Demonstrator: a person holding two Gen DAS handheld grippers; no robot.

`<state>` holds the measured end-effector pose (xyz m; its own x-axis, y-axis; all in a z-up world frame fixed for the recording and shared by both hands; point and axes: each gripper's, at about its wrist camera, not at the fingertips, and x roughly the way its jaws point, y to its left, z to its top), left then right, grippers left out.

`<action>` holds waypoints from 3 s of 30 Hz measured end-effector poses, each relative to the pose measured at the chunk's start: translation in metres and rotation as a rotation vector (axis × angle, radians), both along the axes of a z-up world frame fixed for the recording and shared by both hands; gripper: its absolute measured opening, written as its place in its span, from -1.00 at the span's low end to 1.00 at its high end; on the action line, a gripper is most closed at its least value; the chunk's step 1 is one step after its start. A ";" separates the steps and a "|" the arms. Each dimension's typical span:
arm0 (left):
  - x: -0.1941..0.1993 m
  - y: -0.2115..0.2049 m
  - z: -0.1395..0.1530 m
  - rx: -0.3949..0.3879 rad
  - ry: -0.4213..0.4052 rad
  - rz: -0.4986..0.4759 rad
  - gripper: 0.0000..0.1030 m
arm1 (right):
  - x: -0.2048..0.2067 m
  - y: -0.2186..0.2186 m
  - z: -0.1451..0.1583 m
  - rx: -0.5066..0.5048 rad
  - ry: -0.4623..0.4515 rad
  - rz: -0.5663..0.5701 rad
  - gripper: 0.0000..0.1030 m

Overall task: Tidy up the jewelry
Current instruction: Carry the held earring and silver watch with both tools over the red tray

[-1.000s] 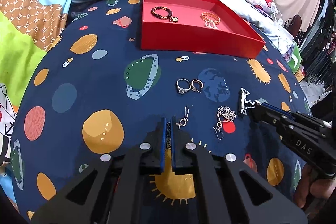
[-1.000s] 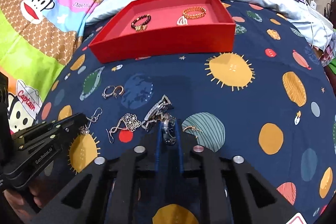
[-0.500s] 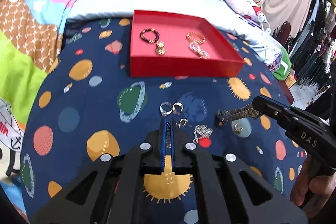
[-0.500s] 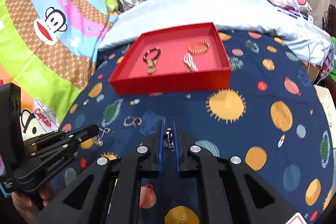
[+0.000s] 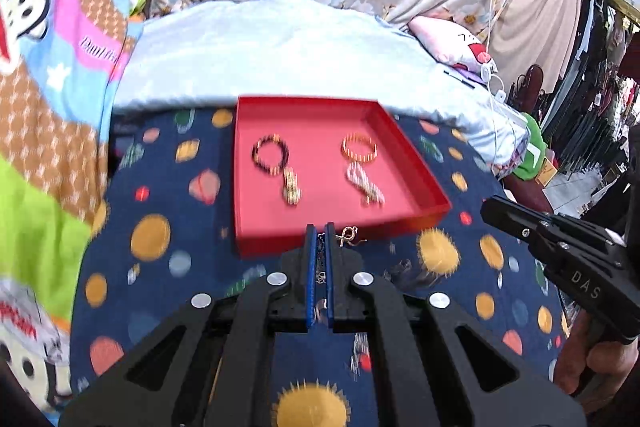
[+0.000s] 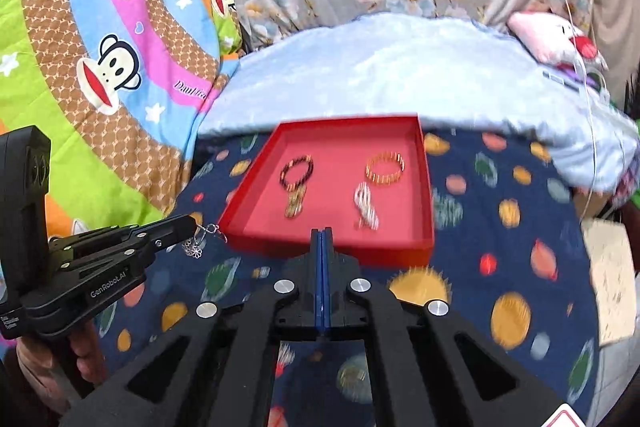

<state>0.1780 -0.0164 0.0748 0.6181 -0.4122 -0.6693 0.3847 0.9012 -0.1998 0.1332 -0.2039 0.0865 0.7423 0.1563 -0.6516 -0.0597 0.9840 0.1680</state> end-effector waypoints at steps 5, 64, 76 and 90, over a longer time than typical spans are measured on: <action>0.026 -0.007 0.011 0.014 -0.034 0.016 -0.95 | 0.019 -0.007 -0.008 -0.011 0.041 0.007 -0.99; 0.011 -0.007 -0.023 0.027 0.026 0.008 -0.95 | -0.006 -0.009 -0.097 0.011 0.223 -0.042 -0.52; 0.012 -0.007 -0.033 0.034 0.051 0.015 -0.95 | -0.002 0.013 -0.123 0.073 0.279 0.013 -0.47; 0.019 0.003 -0.035 0.031 0.054 0.021 -0.95 | 0.006 -0.007 -0.104 0.015 0.203 -0.086 0.03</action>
